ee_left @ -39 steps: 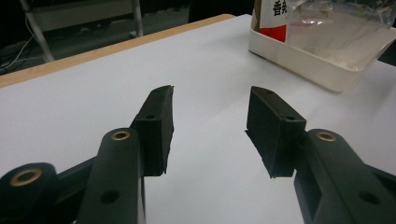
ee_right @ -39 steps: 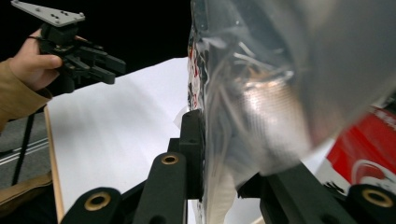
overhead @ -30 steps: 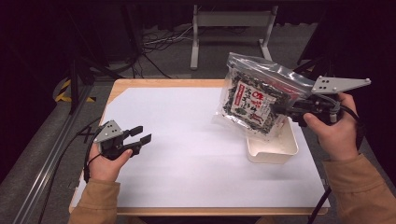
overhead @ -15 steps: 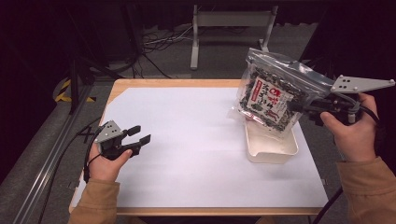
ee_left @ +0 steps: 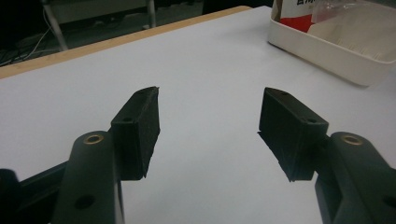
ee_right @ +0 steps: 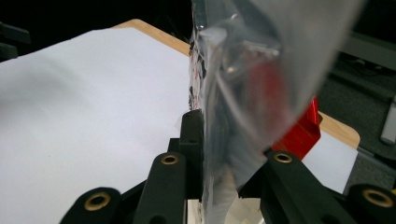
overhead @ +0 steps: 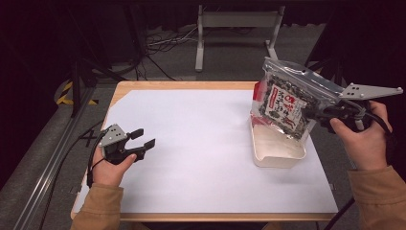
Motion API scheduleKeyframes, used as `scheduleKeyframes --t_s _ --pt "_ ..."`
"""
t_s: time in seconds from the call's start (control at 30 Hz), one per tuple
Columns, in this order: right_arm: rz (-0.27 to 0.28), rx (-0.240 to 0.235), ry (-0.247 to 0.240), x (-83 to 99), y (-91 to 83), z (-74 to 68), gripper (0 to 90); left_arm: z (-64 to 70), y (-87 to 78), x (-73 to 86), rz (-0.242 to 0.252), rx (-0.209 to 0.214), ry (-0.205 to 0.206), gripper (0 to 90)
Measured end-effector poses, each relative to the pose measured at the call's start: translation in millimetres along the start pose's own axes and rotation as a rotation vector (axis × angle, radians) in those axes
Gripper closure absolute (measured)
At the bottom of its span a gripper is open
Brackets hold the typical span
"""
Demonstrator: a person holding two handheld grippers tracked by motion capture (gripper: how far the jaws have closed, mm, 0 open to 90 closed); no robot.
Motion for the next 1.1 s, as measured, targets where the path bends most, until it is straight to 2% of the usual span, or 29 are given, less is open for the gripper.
scheduleKeyframes --t_s 0.2,0.33,0.43,0.63,0.73,1.1 --pt "-0.036 -0.014 0.023 14.0 9.8 -2.4 76.5 -2.0 -0.3 1.0 -0.001 -0.004 -0.010 36.6" --pt "-0.054 -0.003 0.028 19.2 15.6 -1.8 76.5 -3.3 -1.3 1.4 0.000 -0.017 -0.012 33.8" --pt "-0.074 0.004 0.050 23.3 18.1 -0.6 76.5 -4.9 -1.7 1.3 0.004 -0.019 -0.014 32.4" --pt "-0.108 -0.025 0.057 31.3 27.1 -5.4 76.6 -4.8 -1.2 2.0 0.003 -0.018 -0.017 32.1" --pt "-0.133 -0.042 0.065 41.0 38.9 -9.0 76.6 -5.5 -2.0 1.6 0.008 -0.021 -0.018 32.0" --pt "-0.122 -0.052 0.106 62.7 53.1 -5.2 76.5 -4.0 -1.1 2.3 0.003 -0.020 -0.016 30.8"
Point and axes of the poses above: each handheld gripper's, and its own axes: y roughly forward along the jaws, x roughly out of its underside, z roughly to its right, the point moved 7 cm from there along y, roughly forward along the jaws, and after that the axes turned 14 degrees about -y, right-handed, at the moved point
